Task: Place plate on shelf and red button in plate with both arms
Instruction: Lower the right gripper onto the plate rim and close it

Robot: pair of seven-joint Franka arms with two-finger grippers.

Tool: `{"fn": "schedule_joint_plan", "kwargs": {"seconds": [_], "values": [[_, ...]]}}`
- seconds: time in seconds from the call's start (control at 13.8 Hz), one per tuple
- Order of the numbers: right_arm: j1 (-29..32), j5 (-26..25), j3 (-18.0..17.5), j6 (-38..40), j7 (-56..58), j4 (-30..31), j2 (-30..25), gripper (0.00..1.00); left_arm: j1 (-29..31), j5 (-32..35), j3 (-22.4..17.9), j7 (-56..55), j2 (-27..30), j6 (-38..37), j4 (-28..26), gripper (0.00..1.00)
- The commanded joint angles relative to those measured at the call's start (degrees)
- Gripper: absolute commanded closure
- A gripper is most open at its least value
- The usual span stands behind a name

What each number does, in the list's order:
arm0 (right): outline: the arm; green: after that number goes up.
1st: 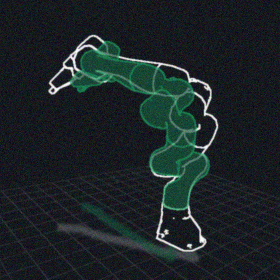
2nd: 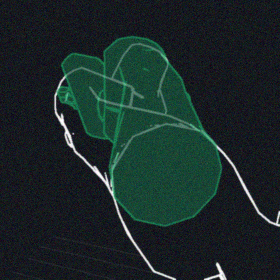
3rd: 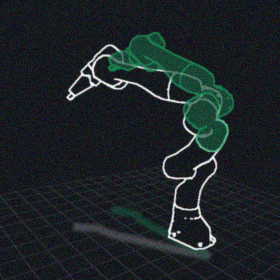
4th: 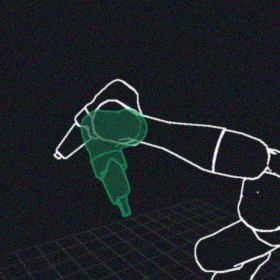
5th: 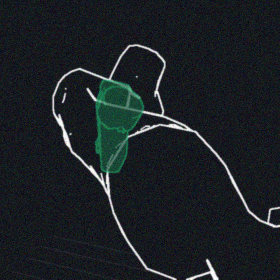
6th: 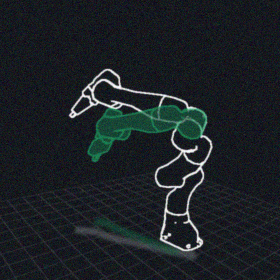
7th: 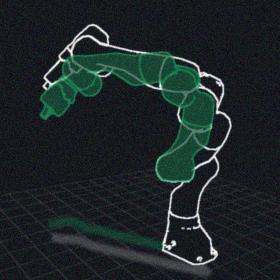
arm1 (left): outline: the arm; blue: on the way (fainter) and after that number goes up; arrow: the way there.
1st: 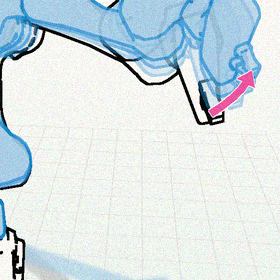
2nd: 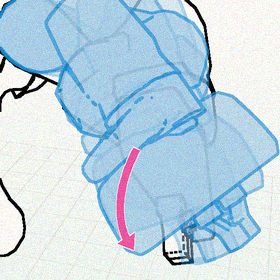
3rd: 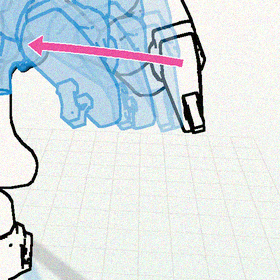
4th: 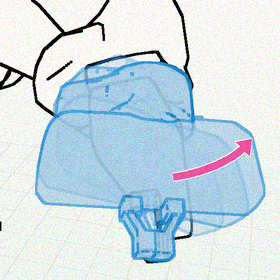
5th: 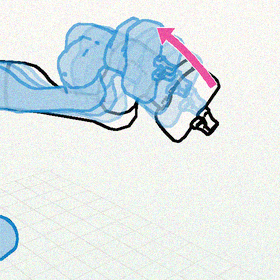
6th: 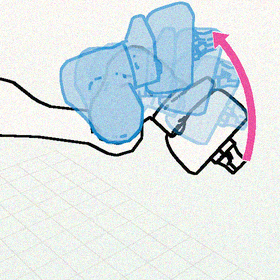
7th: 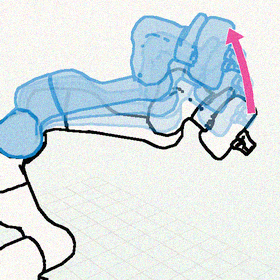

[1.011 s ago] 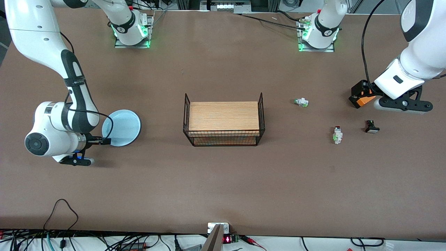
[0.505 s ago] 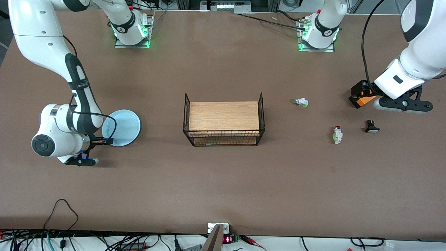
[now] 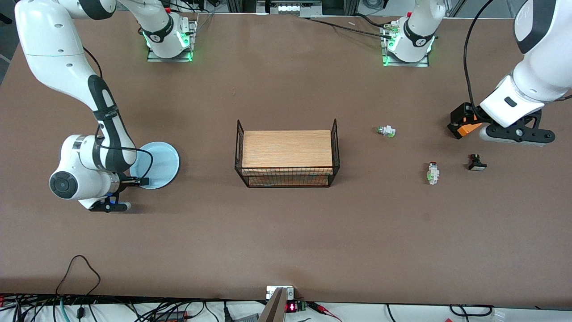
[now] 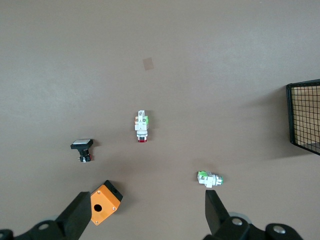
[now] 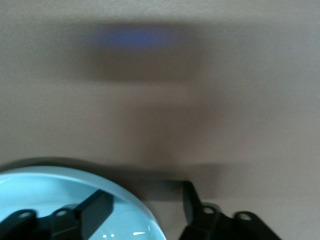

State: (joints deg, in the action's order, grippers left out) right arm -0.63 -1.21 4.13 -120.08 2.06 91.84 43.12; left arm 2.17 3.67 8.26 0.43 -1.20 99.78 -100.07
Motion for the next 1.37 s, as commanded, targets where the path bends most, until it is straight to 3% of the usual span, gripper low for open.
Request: {"fn": "schedule_joint_plan", "kwargs": {"seconds": [0.0, 0.22, 0.36, 0.94, 1.3], "values": [[0.98, 1.55, -0.53, 0.53, 0.4, 1.32, -0.49, 0.42, 0.11, -1.2, -0.18, 0.97, 0.32, 0.07, -0.3, 0.0], [2.3, 4.89, -0.53, 2.21, 0.4, 1.23, -0.49, 0.81, 0.2, -1.2, -0.27, 0.97, 0.32, 0.07, -0.3, 0.0], [2.48, 5.34, -0.53, 3.35, 0.4, 1.23, -0.58, 0.97, 0.2, -1.2, -0.27, 0.97, 0.32, 0.07, -0.3, 0.0], [2.57, 6.39, -0.53, 6.95, 0.49, 0.53, -3.04, 1.0, 0.38, -1.2, -0.27, 0.97, 0.23, 0.33, -0.3, 0.0], [2.74, 6.3, -0.17, 20.64, 0.05, -5.25, -6.2, 1.0, 0.38, -1.2, -0.27, 0.97, 0.23, 0.33, -0.22, 0.0]]}}
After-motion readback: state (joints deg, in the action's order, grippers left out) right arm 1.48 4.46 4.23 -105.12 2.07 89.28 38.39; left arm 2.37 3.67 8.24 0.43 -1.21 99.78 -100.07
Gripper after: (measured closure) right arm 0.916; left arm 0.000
